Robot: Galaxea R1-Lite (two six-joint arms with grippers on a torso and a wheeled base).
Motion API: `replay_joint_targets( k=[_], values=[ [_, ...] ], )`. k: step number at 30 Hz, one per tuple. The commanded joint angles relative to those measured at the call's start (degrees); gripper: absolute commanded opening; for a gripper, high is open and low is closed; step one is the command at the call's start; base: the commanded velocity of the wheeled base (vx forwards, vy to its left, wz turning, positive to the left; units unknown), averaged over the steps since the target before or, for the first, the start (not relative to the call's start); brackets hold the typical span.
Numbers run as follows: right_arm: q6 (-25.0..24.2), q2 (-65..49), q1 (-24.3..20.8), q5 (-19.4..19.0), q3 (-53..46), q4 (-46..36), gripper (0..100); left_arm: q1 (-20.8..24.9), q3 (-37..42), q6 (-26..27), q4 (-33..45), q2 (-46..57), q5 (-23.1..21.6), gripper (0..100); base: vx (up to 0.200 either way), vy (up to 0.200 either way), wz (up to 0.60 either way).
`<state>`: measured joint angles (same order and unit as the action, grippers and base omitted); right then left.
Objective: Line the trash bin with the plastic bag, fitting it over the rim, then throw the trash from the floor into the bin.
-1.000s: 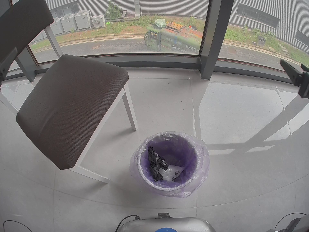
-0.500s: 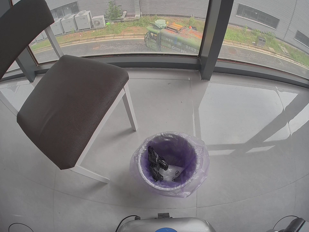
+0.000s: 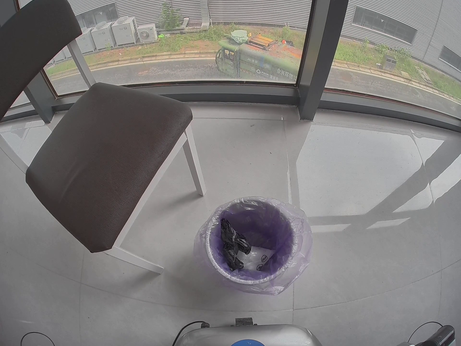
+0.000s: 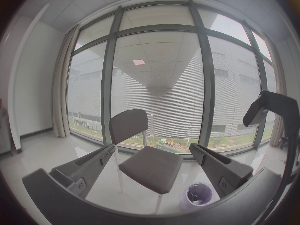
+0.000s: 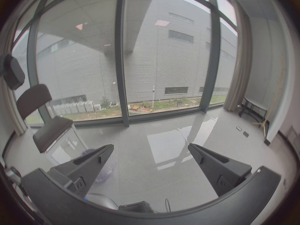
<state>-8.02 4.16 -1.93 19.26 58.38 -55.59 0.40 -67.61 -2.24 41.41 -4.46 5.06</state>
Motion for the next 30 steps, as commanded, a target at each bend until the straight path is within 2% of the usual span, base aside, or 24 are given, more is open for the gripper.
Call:
replay_joint_targets(
  k=[1,5,6,8,9,10,12,14,16,19,21,23,24,27,30],
  values=[
    [-2.70,-4.16,2.10,-0.19,-2.75,0.66,100,-0.40,-0.51,-1.36,3.85,4.46,-0.84,100,0.000,0.000,0.00],
    [-1.82,-4.16,2.10,-0.89,-7.49,6.37,100,-0.49,4.68,-1.18,4.91,4.46,-2.07,100,0.000,0.000,0.00],
    [-0.50,-4.16,2.10,-2.56,-12.33,14.19,100,-0.40,9.51,-0.31,2.89,4.46,-2.42,100,0.000,0.000,0.00],
    [1.87,-4.16,2.10,-5.29,-18.48,24.39,100,-0.40,16.90,0.49,-4.15,4.46,-3.30,100,0.000,0.000,0.00],
    [2.04,-4.16,2.01,-5.46,-19.01,25.27,100,-0.40,16.90,0.49,-4.15,4.46,-3.30,100,0.000,0.000,0.00],
    [3.89,-4.16,2.01,-8.80,-25.69,36.34,100,-0.40,28.59,0.92,-15.48,4.46,-3.65,100,0.000,0.000,0.00],
    [5.21,-4.16,2.01,-12.14,-32.80,46.01,100,-0.40,39.48,1.10,-26.73,4.46,-3.39,100,0.000,0.000,0.00],
    [7.32,-4.16,2.01,-14.78,-39.40,53.22,100,-0.40,50.56,1.98,-37.54,4.46,-3.48,100,0.000,0.000,0.00],
    [10.31,-4.16,2.01,-16.62,-45.90,58.31,100,-0.31,60.05,3.21,-45.10,4.46,-3.56,100,0.000,0.000,0.00],
    [11.36,-4.16,2.01,-16.80,-53.02,61.74,100,-0.40,66.64,3.56,-47.83,4.46,-3.48,100,0.000,0.000,0.00],
    [11.54,-4.16,2.01,-16.80,-57.94,64.29,100,-0.49,67.61,2.86,-44.49,4.46,-2.77,100,0.000,0.000,0.00],
    [11.71,-4.16,2.01,-16.62,-58.38,63.94,100,-0.40,67.61,1.80,-40.80,4.46,-2.95,100,0.000,0.000,0.00],
    [11.19,-4.16,2.01,-16.45,-58.38,60.07,100,-0.40,67.61,2.07,-40.71,4.46,-3.13,100,0.000,0.000,0.00],
    [10.83,-4.16,2.01,-16.98,-58.38,59.37,100,-0.40,67.61,3.03,-41.06,4.46,-3.65,100,0.000,0.000,0.00],
    [10.75,-4.16,2.01,-20.23,-58.29,59.02,100,-0.49,67.61,2.51,-41.15,4.46,-3.65,100,0.000,0.000,0.00]
  ],
)
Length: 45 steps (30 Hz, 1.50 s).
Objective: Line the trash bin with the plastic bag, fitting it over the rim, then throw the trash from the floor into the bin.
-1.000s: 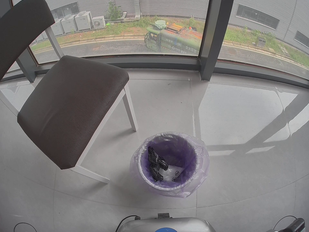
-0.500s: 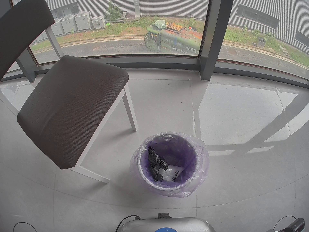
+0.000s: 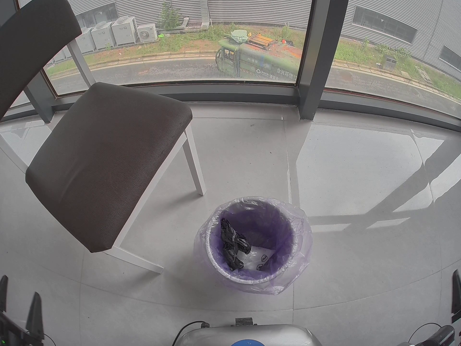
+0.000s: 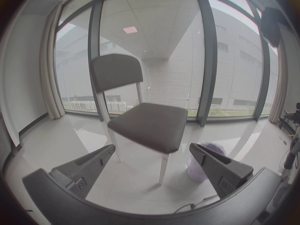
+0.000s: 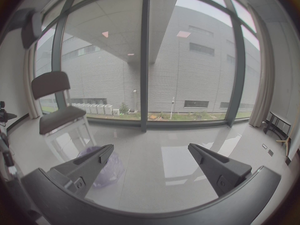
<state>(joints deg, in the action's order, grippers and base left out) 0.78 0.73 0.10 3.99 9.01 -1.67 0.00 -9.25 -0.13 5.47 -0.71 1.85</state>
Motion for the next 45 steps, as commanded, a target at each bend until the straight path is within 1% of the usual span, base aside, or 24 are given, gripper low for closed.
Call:
replay_joint_targets(
  k=[1,3,4,5,6,7,8,10,13,14,15,17,18,19,20,22,24,26,27,29,31,34,40,45],
  values=[
    [1.94,-0.73,-0.01,-5.13,-8.83,5.10,100,-0.09,9.25,0.05,-5.30,0.62,-0.27,100,0.000,0.000,0.00],
    [1.86,-0.73,-0.01,-3.28,-8.83,5.01,100,-0.09,9.25,-0.04,-5.30,0.62,-0.18,100,0.000,0.000,0.00],
    [1.86,-0.73,-0.01,-0.91,-8.83,4.92,100,-0.09,9.25,-0.04,-5.30,0.62,-0.18,100,0.000,0.000,0.00],
    [1.77,-0.73,-0.01,0.06,-8.83,4.83,100,-0.09,9.25,-0.04,-5.30,0.62,-0.18,100,0.000,0.000,0.00],
    [0.89,-0.73,-0.01,5.95,-8.83,4.92,100,-0.09,9.25,-0.04,-5.30,0.62,-0.18,100,0.000,0.000,0.00],
    [-0.25,-0.73,-0.01,8.14,-8.83,5.01,100,-0.09,9.25,-0.04,-5.30,0.62,-0.18,100,0.000,0.000,0.00],
    [-0.43,-0.73,-0.01,8.14,-8.92,5.10,100,-0.09,9.25,0.05,-5.30,0.62,-0.18,100,0.000,0.000,0.00],
    [-0.69,-0.73,-0.01,6.38,-9.01,5.36,100,-0.09,9.25,0.31,-5.30,0.71,-0.27,100,0.000,0.000,0.00],
    [0.54,-0.73,-0.01,-6.18,-9.01,5.36,100,-0.09,9.25,1.01,-5.30,0.71,-0.62,100,0.000,0.000,0.00],
    [1.42,-0.73,-0.01,-9.44,-9.01,5.54,100,0.00,9.25,1.19,-5.30,0.71,-0.80,100,0.000,0.000,0.00],
    [2.82,-0.73,-0.01,-10.67,-9.01,5.89,100,-0.09,9.25,1.19,-5.30,0.71,-0.89,100,0.000,0.000,0.00],
    [7.83,-0.73,-0.01,-10.67,-9.01,6.15,100,-0.09,9.25,0.66,-5.30,0.71,-0.89,100,0.000,0.000,0.00],
    [7.83,-0.73,-0.01,-10.67,-9.01,6.15,100,-0.09,9.25,0.40,-5.30,0.71,-0.71,100,0.000,0.000,0.00],
    [12.14,-0.73,-0.01,-11.28,-9.01,6.15,100,-0.09,9.25,0.31,-5.30,0.71,-0.62,100,0.000,0.000,0.00],
    [15.04,-0.73,-0.01,-12.86,-9.01,5.54,100,-0.09,9.25,0.13,-5.30,0.71,-0.53,100,0.000,0.000,0.00],
    [16.53,-0.73,-0.01,-15.68,-9.01,5.54,100,-0.09,9.25,0.40,-5.30,0.71,-0.62,100,0.000,0.000,0.00],
    [15.48,-0.73,0.08,-15.15,-9.01,5.63,100,-0.09,9.25,0.49,-5.30,0.71,-0.53,100,0.000,0.000,0.00],
    [11.17,-0.73,0.08,-11.19,-9.01,5.54,100,-0.09,9.25,0.13,-5.30,0.71,-0.45,100,0.000,0.000,0.00],
    [7.22,-0.73,0.08,-7.85,-9.01,5.45,100,-0.09,9.25,0.13,-5.30,0.62,-0.45,100,0.000,0.000,0.00],
    [1.07,-0.73,0.08,-3.55,-9.01,2.29,100,-0.09,9.25,0.05,-5.30,0.62,-0.36,100,0.000,0.000,0.00],
    [-2.89,-0.73,-0.01,-2.49,-8.48,-0.18,100,-0.09,9.25,-0.22,-5.30,0.62,-0.36,100,0.000,0.000,0.00],
    [-3.15,-0.73,-0.01,-2.32,-9.01,1.93,100,0.00,9.25,-1.10,-5.30,0.62,-0.10,100,0.000,0.000,0.00],
    [-2.98,-0.73,-0.01,-1.88,-9.01,2.02,100,0.00,9.16,-1.27,-5.30,0.62,-0.27,100,0.000,0.000,0.00],
    [-2.80,-0.73,0.08,-1.35,-9.01,1.93,100,0.00,9.25,0.05,-5.30,0.62,-0.53,100,0.000,0.000,0.00]
  ],
)
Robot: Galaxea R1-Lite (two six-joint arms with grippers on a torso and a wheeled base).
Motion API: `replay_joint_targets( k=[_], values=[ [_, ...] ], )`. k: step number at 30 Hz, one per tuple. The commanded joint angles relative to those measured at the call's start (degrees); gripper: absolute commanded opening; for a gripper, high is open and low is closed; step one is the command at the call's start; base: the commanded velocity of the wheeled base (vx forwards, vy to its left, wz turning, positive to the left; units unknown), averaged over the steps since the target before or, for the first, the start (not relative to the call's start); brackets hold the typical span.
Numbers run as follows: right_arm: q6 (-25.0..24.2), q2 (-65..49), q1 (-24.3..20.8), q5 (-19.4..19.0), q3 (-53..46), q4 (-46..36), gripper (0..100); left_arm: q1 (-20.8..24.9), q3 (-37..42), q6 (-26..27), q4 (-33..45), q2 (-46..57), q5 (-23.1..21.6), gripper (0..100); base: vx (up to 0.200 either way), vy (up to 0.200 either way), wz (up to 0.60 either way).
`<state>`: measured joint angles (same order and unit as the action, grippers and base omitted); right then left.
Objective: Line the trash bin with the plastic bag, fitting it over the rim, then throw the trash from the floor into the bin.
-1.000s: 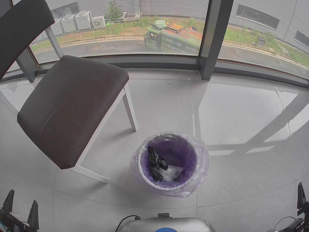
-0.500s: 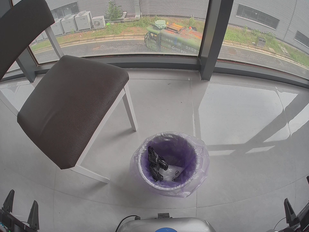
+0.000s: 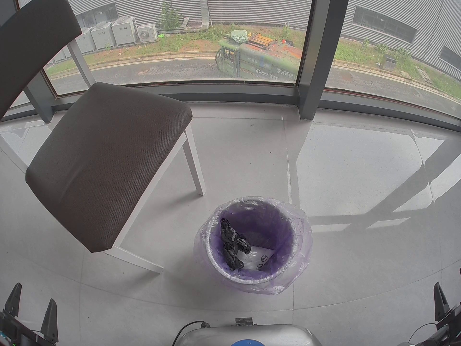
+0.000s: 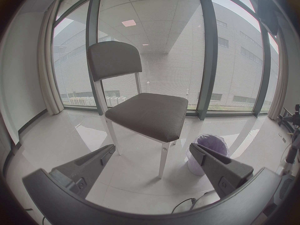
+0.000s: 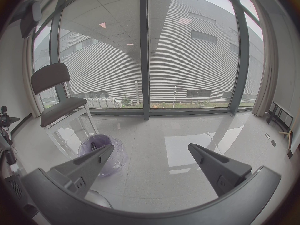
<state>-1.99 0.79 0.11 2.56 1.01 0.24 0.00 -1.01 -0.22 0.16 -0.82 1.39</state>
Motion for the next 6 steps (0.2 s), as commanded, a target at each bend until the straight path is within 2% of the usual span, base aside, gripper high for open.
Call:
replay_joint_targets(
  k=[1,6],
  values=[
    [-0.03,-0.79,-0.02,-0.01,-1.01,0.02,100,0.00,1.01,0.13,0.02,0.73,-0.07,100,0.000,0.000,0.00],
    [0.49,-0.79,-0.02,-0.80,-1.01,0.02,100,0.00,1.01,0.13,0.02,0.73,-0.07,100,0.000,0.000,0.00]
  ],
)
